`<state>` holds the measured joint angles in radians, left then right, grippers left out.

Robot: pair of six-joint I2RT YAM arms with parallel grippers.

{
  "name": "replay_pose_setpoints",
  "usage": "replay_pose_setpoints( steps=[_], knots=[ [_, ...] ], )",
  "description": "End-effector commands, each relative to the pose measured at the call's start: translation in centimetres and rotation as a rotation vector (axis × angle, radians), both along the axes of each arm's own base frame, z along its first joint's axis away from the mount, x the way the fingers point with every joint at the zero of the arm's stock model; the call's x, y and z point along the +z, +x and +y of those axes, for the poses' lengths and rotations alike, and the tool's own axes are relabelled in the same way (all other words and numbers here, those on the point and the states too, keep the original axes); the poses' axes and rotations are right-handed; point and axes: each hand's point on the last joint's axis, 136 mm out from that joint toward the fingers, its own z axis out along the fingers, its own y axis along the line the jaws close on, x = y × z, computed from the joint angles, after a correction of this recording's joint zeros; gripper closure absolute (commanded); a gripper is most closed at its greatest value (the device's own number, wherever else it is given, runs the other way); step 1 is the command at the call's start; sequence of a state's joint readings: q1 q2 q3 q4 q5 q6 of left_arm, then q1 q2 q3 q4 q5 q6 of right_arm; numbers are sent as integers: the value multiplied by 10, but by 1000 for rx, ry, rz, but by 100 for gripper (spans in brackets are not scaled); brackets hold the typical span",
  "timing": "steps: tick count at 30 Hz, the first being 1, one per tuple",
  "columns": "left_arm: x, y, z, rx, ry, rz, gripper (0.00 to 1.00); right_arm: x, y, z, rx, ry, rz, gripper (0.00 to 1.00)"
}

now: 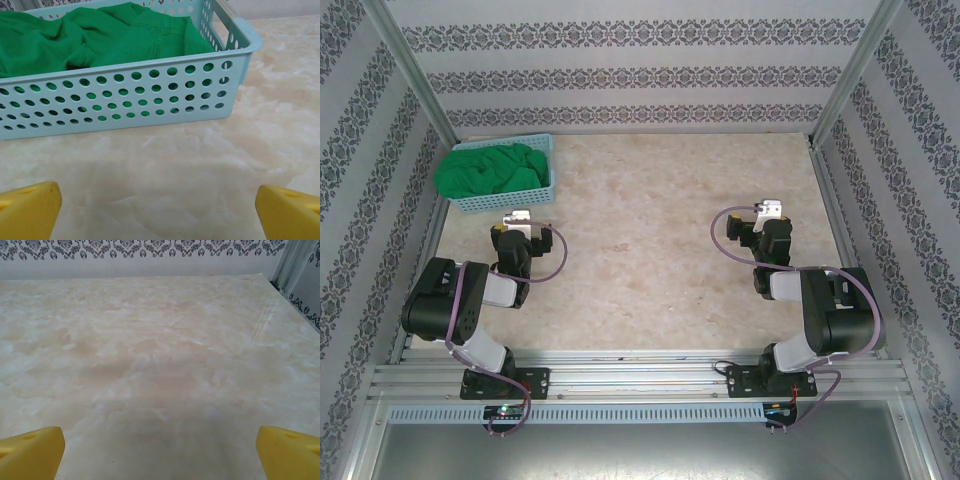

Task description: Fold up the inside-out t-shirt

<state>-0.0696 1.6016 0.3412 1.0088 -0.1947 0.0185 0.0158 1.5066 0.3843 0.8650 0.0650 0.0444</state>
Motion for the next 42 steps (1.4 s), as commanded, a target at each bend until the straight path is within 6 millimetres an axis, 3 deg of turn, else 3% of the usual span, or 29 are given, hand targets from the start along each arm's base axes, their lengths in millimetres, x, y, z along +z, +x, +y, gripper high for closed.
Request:
replay_pose_setpoints(
  steps=[1,14,17,18,22,27,31,35,37,39,42],
  knots=[
    [9,5,5,17,-20,-27,0,5,3,3,21,-10,-23,2],
    [9,5,5,17,-18,-27,0,6,3,3,23,-7,-24,2],
    [12,-1,-14,-106,-8,-58,0,8,0,17,103,-14,-37,2],
    [18,-7,-21,-150,-4,-92,0,12,-2,24,145,-22,-47,2],
    [42,-29,-14,-112,-8,-206,0,21,-16,29,164,-37,-71,2],
    [77,-40,-33,-175,39,-244,0,61,-33,39,197,-49,-131,2],
    [129,-42,-36,-148,-141,-281,0,106,-40,38,148,96,-119,2],
    [167,-36,-29,-51,-333,-270,0,133,-46,19,-14,245,-39,2],
    [177,-30,-24,11,-420,-239,0,135,-52,13,-80,342,43,2],
    [181,-25,-33,-18,-470,-186,0,136,-54,9,-108,442,75,2],
    [193,-18,-44,-85,-557,-268,0,126,-52,7,-116,585,93,2]
  ],
)
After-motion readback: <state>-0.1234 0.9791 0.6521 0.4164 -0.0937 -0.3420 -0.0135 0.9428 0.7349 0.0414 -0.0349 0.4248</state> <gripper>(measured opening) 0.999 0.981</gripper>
